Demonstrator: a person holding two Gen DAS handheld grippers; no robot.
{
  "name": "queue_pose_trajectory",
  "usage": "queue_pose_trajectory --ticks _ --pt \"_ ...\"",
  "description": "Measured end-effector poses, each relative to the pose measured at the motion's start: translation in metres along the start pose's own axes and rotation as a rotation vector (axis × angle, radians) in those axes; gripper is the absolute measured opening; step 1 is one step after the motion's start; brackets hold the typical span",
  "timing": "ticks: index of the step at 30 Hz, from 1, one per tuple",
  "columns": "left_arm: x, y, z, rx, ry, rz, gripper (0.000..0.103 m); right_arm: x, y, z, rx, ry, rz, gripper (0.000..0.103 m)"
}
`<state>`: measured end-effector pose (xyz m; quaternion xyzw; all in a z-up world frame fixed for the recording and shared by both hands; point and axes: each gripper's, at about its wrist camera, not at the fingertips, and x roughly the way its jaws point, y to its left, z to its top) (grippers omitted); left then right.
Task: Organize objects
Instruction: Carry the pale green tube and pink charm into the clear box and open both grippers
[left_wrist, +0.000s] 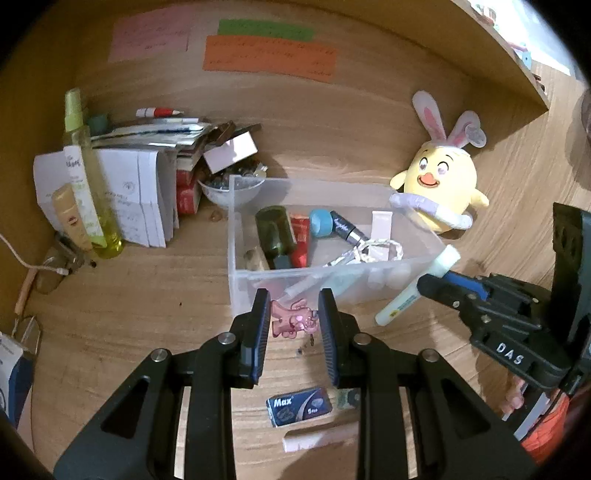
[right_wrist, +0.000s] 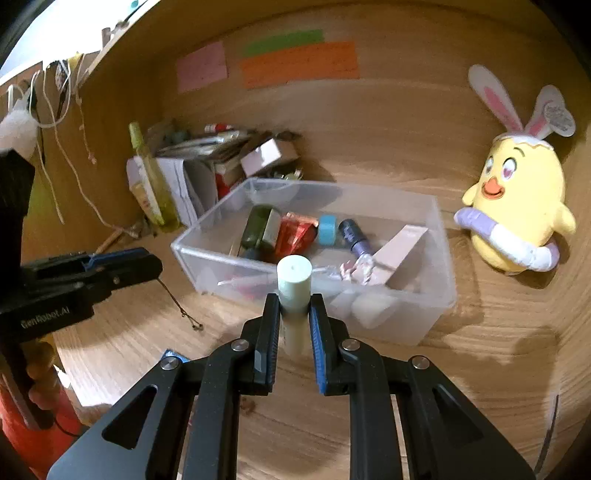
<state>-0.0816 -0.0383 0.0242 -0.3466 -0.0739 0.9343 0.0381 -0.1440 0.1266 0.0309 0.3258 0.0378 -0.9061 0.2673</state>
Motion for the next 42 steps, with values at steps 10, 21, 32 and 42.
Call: queue_pose_trajectory --ticks 10,21,32,42 --pt "-0.006 -0.005 0.025 0.002 -0.046 -0.014 0.026 -0.022 -0.015 0.024 0.022 -0.084 -0.016 0.014" --pt "-0.018 -0.011 0.065 0.013 -0.116 -0.024 0.026 -0.048 -0.030 0.058 0.027 -0.195 -0.052 0.014" --pt "0.020 -0.003 0.074 -0.003 -0.075 0.003 0.026 -0.007 -0.046 0.054 0.028 -0.103 -0.137 0.014" --pt "0.079 0.006 0.056 -0.024 0.065 -0.040 0.026 0.039 -0.035 0.049 -0.032 -0.001 -0.178 0.015"
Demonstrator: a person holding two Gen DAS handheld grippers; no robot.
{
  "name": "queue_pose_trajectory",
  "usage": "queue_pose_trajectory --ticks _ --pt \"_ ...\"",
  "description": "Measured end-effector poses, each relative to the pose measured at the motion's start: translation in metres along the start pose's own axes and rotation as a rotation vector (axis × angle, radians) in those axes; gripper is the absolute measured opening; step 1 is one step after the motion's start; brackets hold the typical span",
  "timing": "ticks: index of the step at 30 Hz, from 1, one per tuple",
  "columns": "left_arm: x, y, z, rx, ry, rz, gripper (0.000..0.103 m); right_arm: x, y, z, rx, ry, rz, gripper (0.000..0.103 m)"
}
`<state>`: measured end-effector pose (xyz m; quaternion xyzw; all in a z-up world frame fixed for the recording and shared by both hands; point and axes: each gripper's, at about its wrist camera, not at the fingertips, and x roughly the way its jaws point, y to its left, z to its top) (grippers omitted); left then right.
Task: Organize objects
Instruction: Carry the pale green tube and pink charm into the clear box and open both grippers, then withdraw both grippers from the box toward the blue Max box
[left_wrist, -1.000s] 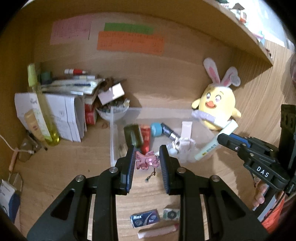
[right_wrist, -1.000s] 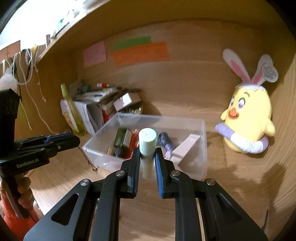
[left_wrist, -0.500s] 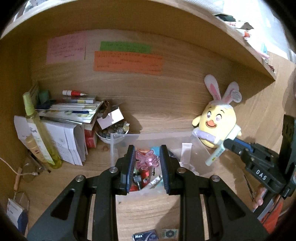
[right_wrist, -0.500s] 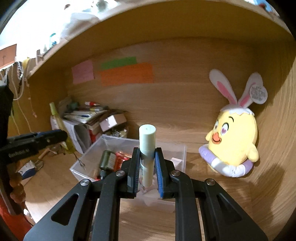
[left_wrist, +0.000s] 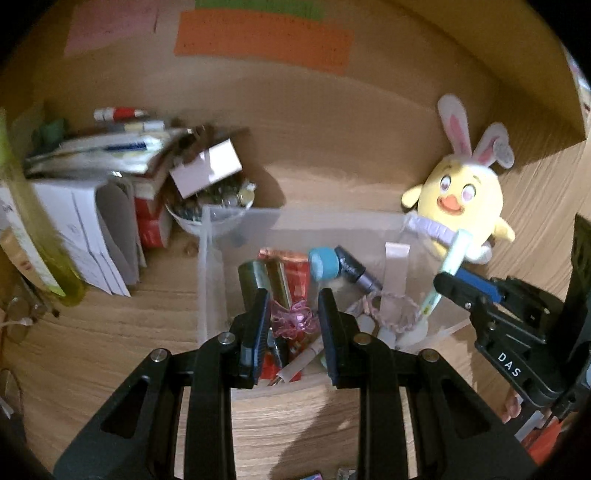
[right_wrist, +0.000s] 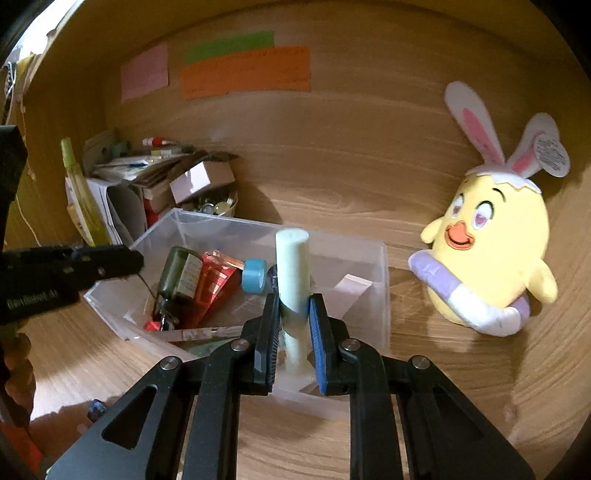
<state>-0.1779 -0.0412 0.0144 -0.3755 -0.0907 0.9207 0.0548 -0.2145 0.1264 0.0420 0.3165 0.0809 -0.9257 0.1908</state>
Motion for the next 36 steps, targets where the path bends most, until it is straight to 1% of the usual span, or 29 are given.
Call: queue_pose_trajectory --ticks 8,11,14,15,16,17,18,24,29,31,36 --pt "0.017 0.002 -0.003 -0.002 0.045 -0.031 0.026 0.018 0.021 0.005 -0.036 0.032 0.033 0.018" --pt "0.020 0.001 -0.003 0.006 0.056 -0.030 0.026 0.026 0.025 0.005 -0.027 0.064 0.078 0.019" --pt "0.019 0.000 -0.003 0.012 0.057 -0.033 0.027 0.032 0.028 0.004 -0.015 0.094 0.114 0.029" --pt "0.017 0.000 -0.003 0.015 0.054 -0.031 0.029 0.032 0.029 0.003 -0.014 0.095 0.117 0.035" --pt "0.016 -0.001 -0.003 0.017 0.049 -0.028 0.033 0.032 0.030 0.003 -0.016 0.093 0.115 0.039" --pt "0.014 -0.001 -0.003 0.020 0.044 -0.026 0.037 0.031 0.031 0.003 -0.019 0.089 0.110 0.040" --pt "0.011 -0.002 -0.003 0.023 0.035 -0.021 0.038 0.029 0.031 0.003 -0.021 0.084 0.105 0.042" --pt "-0.005 -0.008 -0.002 0.041 0.000 0.005 0.047 0.016 0.028 0.005 -0.009 0.064 0.112 0.047" --pt "-0.027 -0.014 -0.006 0.062 -0.054 0.038 0.067 -0.002 0.024 -0.001 0.002 0.044 0.117 0.056" --pt "-0.034 -0.016 -0.008 0.067 -0.066 0.048 0.071 -0.008 0.023 -0.005 0.005 0.040 0.118 0.060" --pt "-0.048 -0.019 -0.019 0.073 -0.070 0.069 0.077 -0.022 0.020 -0.017 0.011 0.036 0.108 0.061"
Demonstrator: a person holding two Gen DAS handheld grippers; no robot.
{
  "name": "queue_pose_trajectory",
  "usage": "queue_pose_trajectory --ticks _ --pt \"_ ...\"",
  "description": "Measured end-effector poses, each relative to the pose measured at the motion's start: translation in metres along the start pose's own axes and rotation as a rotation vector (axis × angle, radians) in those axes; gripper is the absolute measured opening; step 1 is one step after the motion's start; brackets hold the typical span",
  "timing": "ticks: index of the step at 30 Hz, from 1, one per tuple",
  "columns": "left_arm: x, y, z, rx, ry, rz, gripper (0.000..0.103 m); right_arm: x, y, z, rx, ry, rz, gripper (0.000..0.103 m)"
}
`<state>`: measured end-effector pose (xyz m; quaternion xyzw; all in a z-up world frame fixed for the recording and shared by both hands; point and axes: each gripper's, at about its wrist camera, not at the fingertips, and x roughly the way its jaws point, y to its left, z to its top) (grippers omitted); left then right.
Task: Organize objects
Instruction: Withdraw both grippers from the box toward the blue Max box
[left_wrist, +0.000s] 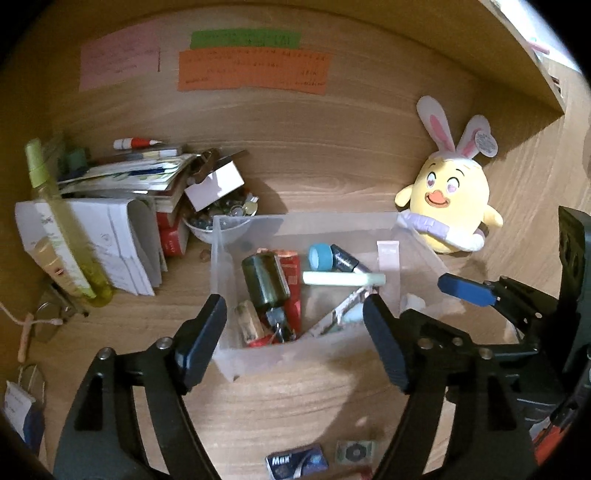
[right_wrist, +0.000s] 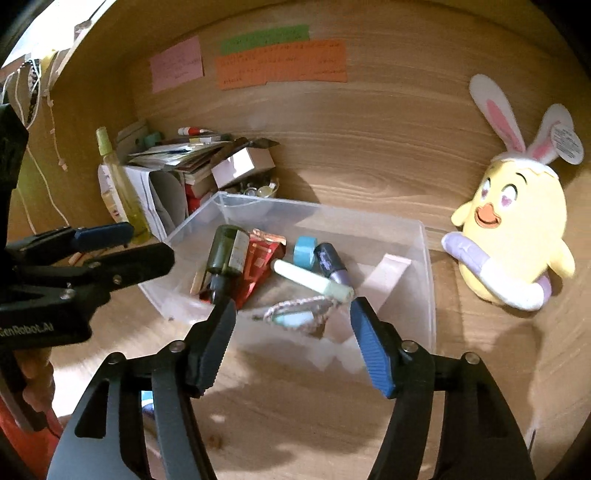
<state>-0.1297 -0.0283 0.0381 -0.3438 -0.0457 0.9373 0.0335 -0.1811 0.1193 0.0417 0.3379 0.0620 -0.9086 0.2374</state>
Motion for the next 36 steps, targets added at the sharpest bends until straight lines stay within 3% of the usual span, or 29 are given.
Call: queue_pose_trajectory --ticks 11,20,28,36 --pt "-0.024 0.020 -0.040 -0.039 0.045 0.035 0.084 -0.015 0.006 -0.041 0.047 0.040 0.033 0.065" --pt "-0.016 0.043 -0.085 -0.109 0.150 0.046 0.084 -0.003 0.024 -0.076 0.052 0.118 0.093 0.065" --pt "-0.016 0.040 -0.106 -0.094 0.188 0.032 0.084 0.011 0.056 -0.093 -0.046 0.175 0.132 0.065" --pt "-0.010 0.033 -0.118 -0.047 0.237 0.015 0.084 0.014 0.059 -0.095 -0.084 0.207 0.138 0.065"
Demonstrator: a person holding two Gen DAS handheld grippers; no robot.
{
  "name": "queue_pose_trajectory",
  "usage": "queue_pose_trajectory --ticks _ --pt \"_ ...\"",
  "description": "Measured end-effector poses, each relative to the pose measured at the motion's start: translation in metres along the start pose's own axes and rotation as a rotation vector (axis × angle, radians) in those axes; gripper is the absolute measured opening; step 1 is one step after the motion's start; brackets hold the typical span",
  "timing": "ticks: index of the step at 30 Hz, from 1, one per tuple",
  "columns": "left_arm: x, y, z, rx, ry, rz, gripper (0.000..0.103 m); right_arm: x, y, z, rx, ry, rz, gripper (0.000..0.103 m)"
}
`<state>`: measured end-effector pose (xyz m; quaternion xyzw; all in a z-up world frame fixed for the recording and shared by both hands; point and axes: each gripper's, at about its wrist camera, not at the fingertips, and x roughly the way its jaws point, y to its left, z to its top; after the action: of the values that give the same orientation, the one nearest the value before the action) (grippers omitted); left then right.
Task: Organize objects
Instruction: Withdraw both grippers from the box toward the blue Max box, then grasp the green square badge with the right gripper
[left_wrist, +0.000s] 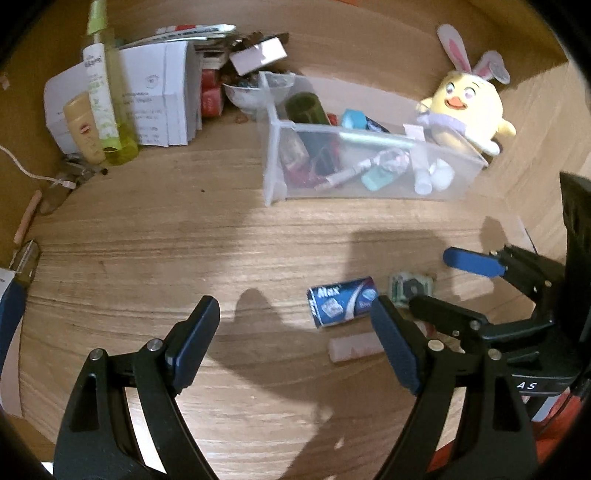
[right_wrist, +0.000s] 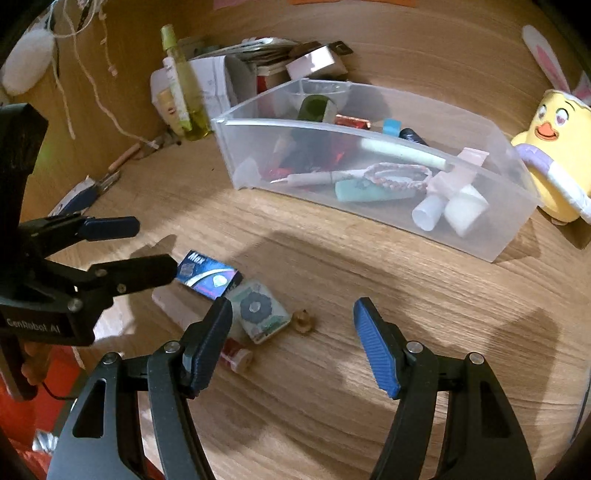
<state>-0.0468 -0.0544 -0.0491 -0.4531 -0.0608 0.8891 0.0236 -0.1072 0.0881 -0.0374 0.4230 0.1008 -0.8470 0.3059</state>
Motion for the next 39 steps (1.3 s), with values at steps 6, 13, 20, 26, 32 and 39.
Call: queue_pose_trajectory --ticks 6,13,20,26,32,39 --pt "0.016 0.000 0.003 -0.008 0.046 0.001 0.084 0.004 0.003 0.000 -0.027 0.013 -0.019 0.065" --pt "0.020 0.005 0.009 -0.029 0.046 0.025 0.084 0.007 -0.002 0.006 -0.025 0.009 -0.040 0.065" --pt "0.025 0.010 0.016 -0.040 0.044 0.045 0.083 0.012 -0.003 0.013 -0.040 -0.008 -0.060 0.062" --pt "0.021 0.003 0.010 -0.002 0.032 0.007 0.083 0.009 -0.002 0.014 -0.047 -0.020 -0.031 0.060" --pt "0.024 -0.002 0.012 0.012 0.030 0.028 0.077 0.016 0.000 0.013 -0.070 -0.002 -0.020 0.060" --pt "0.021 -0.009 0.011 0.034 0.044 -0.033 0.073 0.019 0.002 0.009 -0.103 0.017 -0.028 0.045"
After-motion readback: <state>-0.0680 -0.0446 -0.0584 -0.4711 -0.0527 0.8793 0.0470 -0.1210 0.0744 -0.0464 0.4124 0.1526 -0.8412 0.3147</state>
